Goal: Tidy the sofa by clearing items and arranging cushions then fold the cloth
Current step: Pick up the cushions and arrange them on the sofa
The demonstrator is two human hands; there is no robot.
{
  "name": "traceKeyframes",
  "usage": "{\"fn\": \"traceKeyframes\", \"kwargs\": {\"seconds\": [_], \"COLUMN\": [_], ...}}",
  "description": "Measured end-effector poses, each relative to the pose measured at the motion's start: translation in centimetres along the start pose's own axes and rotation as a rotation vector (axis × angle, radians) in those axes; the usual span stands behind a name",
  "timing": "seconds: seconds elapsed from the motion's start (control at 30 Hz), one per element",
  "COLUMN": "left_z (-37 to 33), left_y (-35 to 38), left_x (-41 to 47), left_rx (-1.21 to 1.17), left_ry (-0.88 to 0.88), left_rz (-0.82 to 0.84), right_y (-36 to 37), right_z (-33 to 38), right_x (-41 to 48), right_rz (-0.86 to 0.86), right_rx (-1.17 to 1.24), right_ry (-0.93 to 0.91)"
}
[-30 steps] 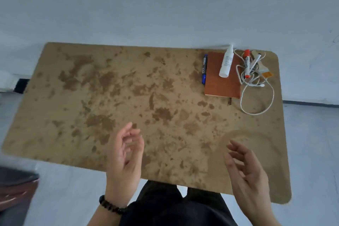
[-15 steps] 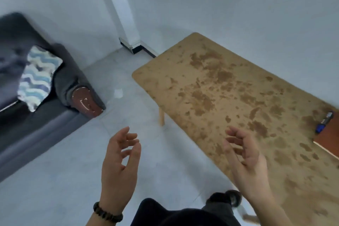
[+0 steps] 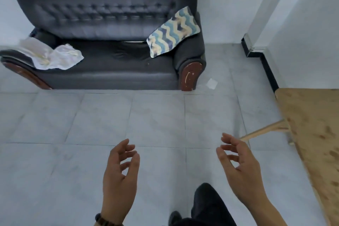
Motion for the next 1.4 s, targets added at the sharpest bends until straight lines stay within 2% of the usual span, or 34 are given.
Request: {"fn": "traceKeyframes", "kwargs": {"seconds": [0.13,0.37,0.63,0.77,0.93,1.03,1.23,1.4], "left_z": [2.4,4.4,2.4,5.7,12.6,14.4,12.9,16.8], "left_y": [-0.9,1.8,2.5,3.8,7.3,9.4,13.5,19.4], "left_x": [7.2,23.7,41.9,49.6,61.8,71.3,88.6,96.3], "left_rx": [0.04,0.107,0.077,0.032,0.009,-0.023,-0.055,-0.036], "left_ry": [-0.004,-0.004,0.013,-0.035,-0.109,-0.122,-0.073,-0.12], "left_rz": [-0.034,0.002,-0.051,-0.077,-0.059,-0.029,0.076,0.169], "right_y": [5.4,14.5,19.9,22.8,27.6,30.0,31.4,33.1], "right_z": [3.3,7.2,20.0,21.9,21.4,24.4,33.1,32.3], "right_x": [6.7,21.0,36.4,43.8,54.4,61.4,73.3,81.7], "right_rz": [0.021,0.079,0.085,0.073,0.018,-0.018,-0.088,-0.12], "right_rx": [-0.038,-0.039,-0.05,-0.053,-0.117,-0.14,-0.13,-0.122], "right_ry": [-0.056,-0.006,-0.061,-0.027,0.124,0.183,0.171,0.238]}}
Point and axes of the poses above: each hand's wrist, its own x-axis towards the middle knuckle, its own y-axis out of the palm, z = x × y, the point moved 10 cm from there along x, towards the middle knuckle, and after that the axes turned 12 degrees about y, right-handed, at the moved point
